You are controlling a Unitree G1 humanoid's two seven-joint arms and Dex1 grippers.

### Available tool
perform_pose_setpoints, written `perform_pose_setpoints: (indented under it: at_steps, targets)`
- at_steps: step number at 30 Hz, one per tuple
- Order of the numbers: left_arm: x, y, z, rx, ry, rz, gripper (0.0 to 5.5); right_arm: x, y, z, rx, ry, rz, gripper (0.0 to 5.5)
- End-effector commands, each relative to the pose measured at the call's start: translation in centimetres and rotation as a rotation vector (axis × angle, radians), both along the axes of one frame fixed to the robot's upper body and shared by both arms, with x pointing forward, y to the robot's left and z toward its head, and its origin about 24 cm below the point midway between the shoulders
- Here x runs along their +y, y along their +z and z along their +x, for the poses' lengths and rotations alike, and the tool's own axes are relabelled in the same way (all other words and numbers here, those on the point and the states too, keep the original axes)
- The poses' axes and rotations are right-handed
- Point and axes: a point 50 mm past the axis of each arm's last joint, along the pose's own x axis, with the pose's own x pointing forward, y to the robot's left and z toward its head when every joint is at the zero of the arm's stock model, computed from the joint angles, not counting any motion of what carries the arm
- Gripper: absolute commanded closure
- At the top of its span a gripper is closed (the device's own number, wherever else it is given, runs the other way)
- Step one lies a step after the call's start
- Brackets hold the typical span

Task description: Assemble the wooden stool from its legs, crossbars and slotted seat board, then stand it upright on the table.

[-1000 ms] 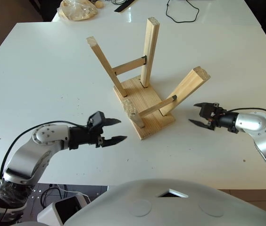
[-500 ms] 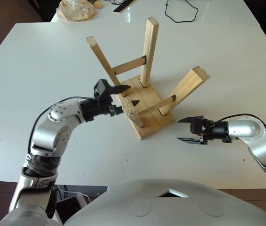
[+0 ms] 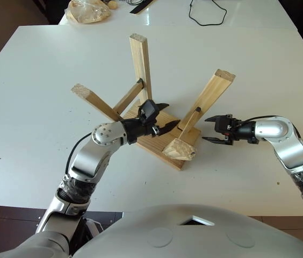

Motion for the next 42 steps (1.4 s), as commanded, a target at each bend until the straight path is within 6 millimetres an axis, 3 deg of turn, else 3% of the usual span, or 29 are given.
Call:
perform_pose_setpoints:
  at_steps: [1, 4, 9, 14, 18, 22, 26, 30, 35, 39, 42]
  targets:
    - [1.3, 0.3, -2.5, 0.012, -0.021, 0.046, 2.09, -0.2, -0.3, -0.8, 0.010, -0.007, -0.005, 2.23]
    - [2.2, 0.4, -4.6, 0.055, -0.114, 0.053, 2.09, -0.4, -0.6, -1.4, 0.017, -0.019, -0.007, 2.23]
    - [4.5, 0.3, -5.9, 0.108, -0.125, 0.072, 2.09, -0.3, -1.2, -2.4, 0.031, -0.041, -0.003, 2.23]
    - [10.6, -1.5, -7.9, 0.184, -0.069, 0.239, 2.09, -0.9, -1.4, -4.6, 0.070, -0.059, 0.004, 2.23]
    - [16.8, -2.0, -5.4, 0.134, 0.163, 0.241, 2.09, -1.3, -1.5, -5.9, 0.082, -0.074, -0.004, 2.23]
    - [19.3, -2.1, -1.9, -0.003, 0.443, 0.191, 2.09, -1.0, -1.5, -5.5, 0.079, -0.045, -0.021, 2.23]
    - [18.7, -3.8, -0.2, -0.090, 0.486, 0.272, 2.09, -1.0, -1.1, -5.4, 0.088, -0.007, -0.029, 2.23]
    - [16.2, -5.7, 0.7, -0.151, 0.486, 0.306, 2.09, -1.1, -1.4, -5.6, 0.102, 0.018, -0.050, 2.23]
    - [14.1, -7.8, -0.5, -0.164, 0.440, 0.339, 2.09, -1.2, -1.1, -5.0, 0.097, 0.035, -0.060, 2.23]
    - [10.6, -8.8, -2.9, -0.110, 0.255, 0.260, 2.09, -1.2, -1.1, -4.6, 0.085, 0.027, -0.054, 2.23]
    - [9.3, -9.1, -4.2, -0.072, 0.171, 0.234, 2.09, -0.9, -1.3, -3.9, 0.052, -0.002, -0.041, 2.23]
